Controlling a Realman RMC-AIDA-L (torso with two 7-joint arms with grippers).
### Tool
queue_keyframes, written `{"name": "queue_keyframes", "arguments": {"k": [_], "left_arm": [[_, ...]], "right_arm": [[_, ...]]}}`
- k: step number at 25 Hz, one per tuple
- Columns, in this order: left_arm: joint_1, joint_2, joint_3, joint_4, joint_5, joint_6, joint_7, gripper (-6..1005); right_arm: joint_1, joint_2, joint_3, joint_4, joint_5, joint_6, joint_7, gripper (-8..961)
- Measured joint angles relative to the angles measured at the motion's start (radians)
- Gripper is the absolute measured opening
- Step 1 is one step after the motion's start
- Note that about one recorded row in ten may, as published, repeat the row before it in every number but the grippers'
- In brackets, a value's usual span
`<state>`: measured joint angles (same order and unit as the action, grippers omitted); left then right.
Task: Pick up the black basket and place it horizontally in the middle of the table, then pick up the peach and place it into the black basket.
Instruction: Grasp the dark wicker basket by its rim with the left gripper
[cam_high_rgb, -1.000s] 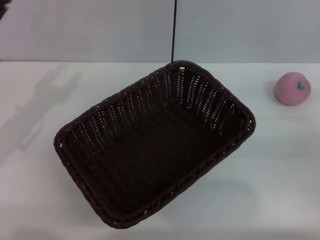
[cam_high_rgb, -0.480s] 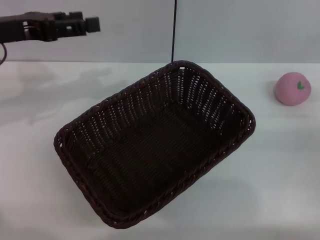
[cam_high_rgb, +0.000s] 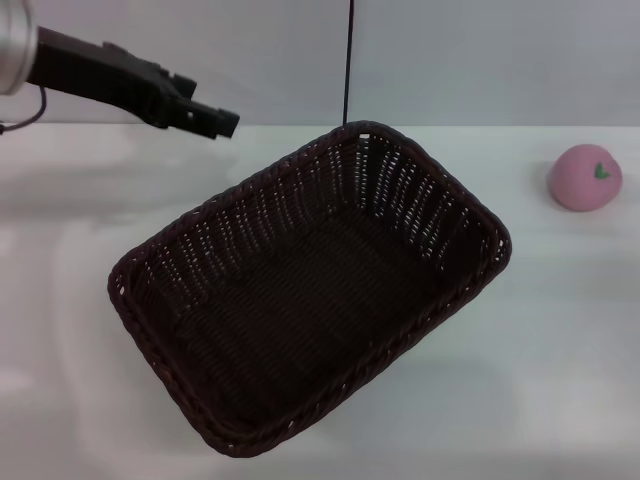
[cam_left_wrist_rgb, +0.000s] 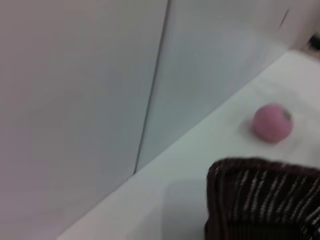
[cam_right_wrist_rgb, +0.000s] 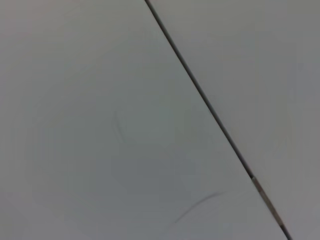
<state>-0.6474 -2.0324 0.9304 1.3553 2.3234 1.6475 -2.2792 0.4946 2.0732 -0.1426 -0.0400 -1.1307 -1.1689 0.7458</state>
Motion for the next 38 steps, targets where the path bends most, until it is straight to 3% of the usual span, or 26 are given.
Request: {"name": "queue_keyframes", "arguments": {"k": [7, 13, 33, 38], "left_arm": [[-0.053, -0.022, 0.009, -0.041, 0.156, 0.035, -0.049, 781], [-0.061, -0.023, 0.045, -0.069, 0.209, 0.081, -0.075, 772], [-0.048, -0.026, 0.102, -0.138, 0.296, 0.117, -0.098, 772], [-0.042, -0.026, 0.104, -0.140, 0.297, 0.113, -0.099, 691]], "right_arm": [[-0.006, 0.003, 0.000, 0.004, 0.000, 0.018, 0.000, 510], [-0.007, 0.003, 0.000, 0.013, 0.000, 0.038, 0.000, 509], [-0.015, 0.004, 0.000, 0.021, 0.000, 0.091, 0.000, 511], [-0.015, 0.004, 0.003, 0.024, 0.004, 0.092, 0.000, 509]]}}
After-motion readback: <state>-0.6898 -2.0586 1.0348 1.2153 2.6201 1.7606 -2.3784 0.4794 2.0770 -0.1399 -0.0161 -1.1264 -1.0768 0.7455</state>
